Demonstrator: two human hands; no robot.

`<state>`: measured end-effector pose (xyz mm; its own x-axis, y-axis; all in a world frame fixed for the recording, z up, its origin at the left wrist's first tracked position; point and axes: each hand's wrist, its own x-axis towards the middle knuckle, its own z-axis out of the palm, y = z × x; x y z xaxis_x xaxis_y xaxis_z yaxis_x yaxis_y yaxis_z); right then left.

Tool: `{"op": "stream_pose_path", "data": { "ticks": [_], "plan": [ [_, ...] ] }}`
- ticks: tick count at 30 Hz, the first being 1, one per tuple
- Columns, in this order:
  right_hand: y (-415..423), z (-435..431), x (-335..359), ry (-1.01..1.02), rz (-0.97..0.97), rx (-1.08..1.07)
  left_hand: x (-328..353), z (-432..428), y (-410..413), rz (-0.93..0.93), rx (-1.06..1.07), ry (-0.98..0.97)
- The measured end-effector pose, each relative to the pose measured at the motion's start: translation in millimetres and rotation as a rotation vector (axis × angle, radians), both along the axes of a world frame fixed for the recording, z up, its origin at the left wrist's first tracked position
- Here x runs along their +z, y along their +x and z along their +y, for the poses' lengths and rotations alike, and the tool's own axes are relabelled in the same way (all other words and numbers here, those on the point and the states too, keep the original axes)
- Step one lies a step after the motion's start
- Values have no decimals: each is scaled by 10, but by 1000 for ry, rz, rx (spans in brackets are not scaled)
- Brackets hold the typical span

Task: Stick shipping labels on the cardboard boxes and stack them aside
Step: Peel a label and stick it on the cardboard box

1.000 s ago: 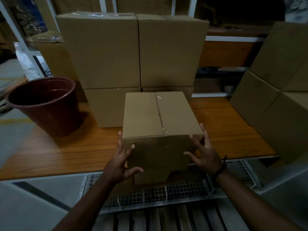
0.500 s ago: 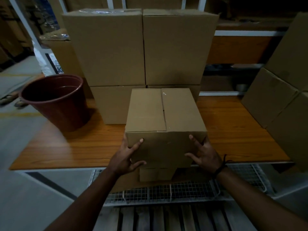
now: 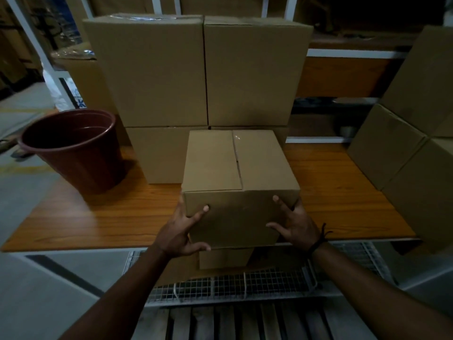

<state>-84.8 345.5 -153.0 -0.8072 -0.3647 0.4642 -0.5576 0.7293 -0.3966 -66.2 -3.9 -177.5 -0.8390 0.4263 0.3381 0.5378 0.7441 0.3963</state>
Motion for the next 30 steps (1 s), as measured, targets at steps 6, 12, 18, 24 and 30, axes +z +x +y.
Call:
{"op": "stream_pose_path", "data": {
  "ticks": [6,12,18,24,30],
  "plan": [
    [55,60,311,-101,25,-16,367,175,72,129,12,84],
    [3,74,824,-190,-21,-73,694,289,74,76,71,309],
    [-81,-15,1362,-180,-176,-138,1129,243,22,-17,91,507],
    [-558,-144,1695,-106,-418,-146,1396,97,-129,-248,52,701],
    [-936,-298,1601,-93,-566,-115,1232,64,-319,-439,128,802]
  ]
}}
